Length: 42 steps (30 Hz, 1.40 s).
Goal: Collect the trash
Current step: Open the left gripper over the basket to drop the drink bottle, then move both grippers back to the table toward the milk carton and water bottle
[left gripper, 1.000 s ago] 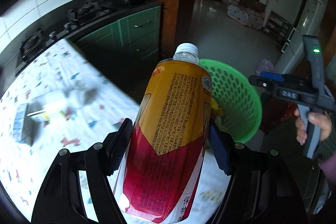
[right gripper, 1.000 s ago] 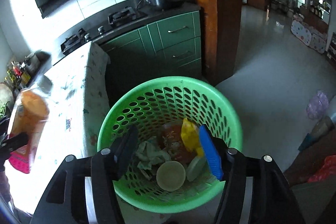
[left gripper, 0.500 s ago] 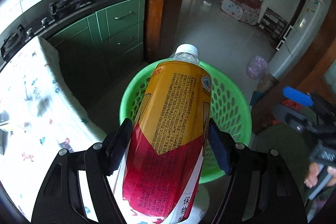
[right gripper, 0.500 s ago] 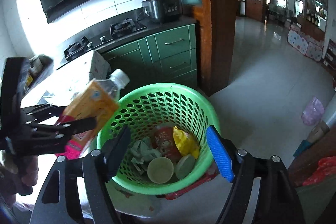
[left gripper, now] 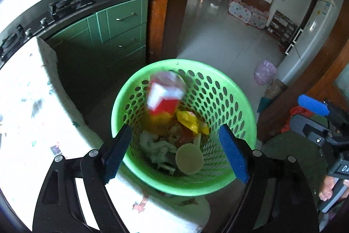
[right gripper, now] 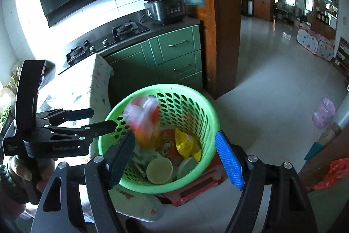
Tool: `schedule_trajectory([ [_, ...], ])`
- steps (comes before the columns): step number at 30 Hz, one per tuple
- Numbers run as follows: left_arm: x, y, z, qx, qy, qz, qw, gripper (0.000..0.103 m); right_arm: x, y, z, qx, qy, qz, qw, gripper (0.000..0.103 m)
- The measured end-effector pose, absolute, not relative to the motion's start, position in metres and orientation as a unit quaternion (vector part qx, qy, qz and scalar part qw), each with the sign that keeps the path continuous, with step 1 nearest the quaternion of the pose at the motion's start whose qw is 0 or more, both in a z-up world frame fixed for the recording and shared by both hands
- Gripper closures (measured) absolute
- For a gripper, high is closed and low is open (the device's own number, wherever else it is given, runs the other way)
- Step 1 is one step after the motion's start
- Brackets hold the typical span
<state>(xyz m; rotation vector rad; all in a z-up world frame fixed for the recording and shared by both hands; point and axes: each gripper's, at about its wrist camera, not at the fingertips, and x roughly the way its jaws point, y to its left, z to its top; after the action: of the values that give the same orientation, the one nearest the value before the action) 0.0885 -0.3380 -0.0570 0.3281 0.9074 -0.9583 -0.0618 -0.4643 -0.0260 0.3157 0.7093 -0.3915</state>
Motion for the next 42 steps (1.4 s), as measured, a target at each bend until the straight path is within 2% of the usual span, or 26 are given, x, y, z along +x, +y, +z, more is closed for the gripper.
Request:
schedule_trajectory([
  [22, 0.129, -0.219, -0.031, 0.138, 0.409, -0.334, 0.838, 0.022, -0.003, -0.392, -0.014, 0.126, 0.344, -0.093, 0.926, 0.030],
  [42, 0.196, -0.103, -0.032, 0.109, 0.418, -0.230, 0.872, 0.022, 0.104, -0.307, -0.018, 0.086, 0.367, 0.013, 0.926, 0.030],
])
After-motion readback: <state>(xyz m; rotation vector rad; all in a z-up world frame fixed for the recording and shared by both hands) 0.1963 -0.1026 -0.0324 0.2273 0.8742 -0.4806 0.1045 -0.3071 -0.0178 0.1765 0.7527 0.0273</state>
